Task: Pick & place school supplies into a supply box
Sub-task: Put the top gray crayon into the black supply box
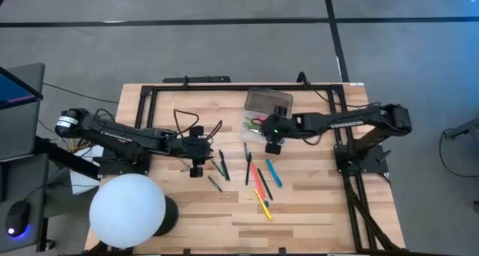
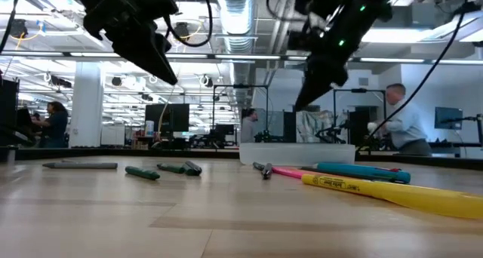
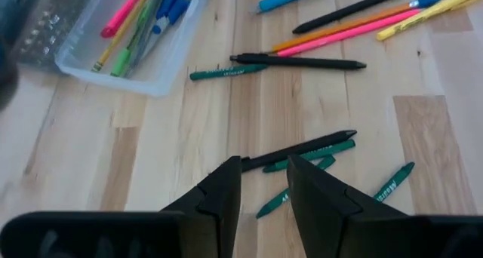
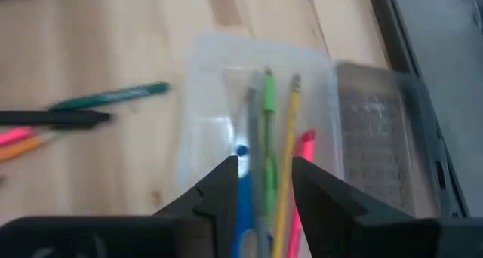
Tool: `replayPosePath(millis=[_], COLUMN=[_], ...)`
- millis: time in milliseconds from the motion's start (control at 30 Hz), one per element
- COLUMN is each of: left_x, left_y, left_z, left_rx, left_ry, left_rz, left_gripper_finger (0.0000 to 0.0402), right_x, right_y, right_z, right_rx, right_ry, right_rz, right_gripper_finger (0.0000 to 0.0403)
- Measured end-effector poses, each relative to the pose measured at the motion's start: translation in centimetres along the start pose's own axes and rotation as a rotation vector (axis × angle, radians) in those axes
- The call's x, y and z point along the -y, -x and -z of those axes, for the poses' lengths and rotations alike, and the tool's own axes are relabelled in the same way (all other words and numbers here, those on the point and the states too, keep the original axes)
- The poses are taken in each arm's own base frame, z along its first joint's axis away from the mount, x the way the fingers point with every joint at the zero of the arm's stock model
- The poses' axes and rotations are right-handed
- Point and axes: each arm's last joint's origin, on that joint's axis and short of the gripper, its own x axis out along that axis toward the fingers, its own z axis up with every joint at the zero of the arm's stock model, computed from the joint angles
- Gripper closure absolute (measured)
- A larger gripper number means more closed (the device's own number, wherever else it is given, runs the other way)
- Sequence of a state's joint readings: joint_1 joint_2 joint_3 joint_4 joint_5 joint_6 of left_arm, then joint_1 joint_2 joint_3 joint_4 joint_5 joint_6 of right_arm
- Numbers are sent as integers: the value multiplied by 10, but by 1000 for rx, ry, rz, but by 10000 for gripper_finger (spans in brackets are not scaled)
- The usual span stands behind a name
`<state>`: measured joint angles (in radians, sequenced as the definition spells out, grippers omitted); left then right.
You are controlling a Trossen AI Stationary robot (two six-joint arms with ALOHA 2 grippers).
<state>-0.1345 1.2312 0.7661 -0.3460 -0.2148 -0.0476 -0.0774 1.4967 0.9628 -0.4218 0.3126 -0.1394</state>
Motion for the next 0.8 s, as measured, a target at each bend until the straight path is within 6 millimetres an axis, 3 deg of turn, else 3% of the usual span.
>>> replayPosePath(millis=[300, 567, 800], left_x=[4, 11, 14], left_y=[-8, -39, -62], left_z=[3, 6, 11], left_rx=[-35, -58, -222], left_ry=[-97, -349, -314], left_rz=[68, 131, 111], left_gripper_finger=[297, 297, 297], right_x=[-50, -89, -107], right_y=[44, 58, 68], right_z=[23, 56, 69], right_rx=[208, 473, 573], right_ry=[96, 190, 209], right_rz=[-110, -215, -282], right_gripper_finger=[291, 291, 291])
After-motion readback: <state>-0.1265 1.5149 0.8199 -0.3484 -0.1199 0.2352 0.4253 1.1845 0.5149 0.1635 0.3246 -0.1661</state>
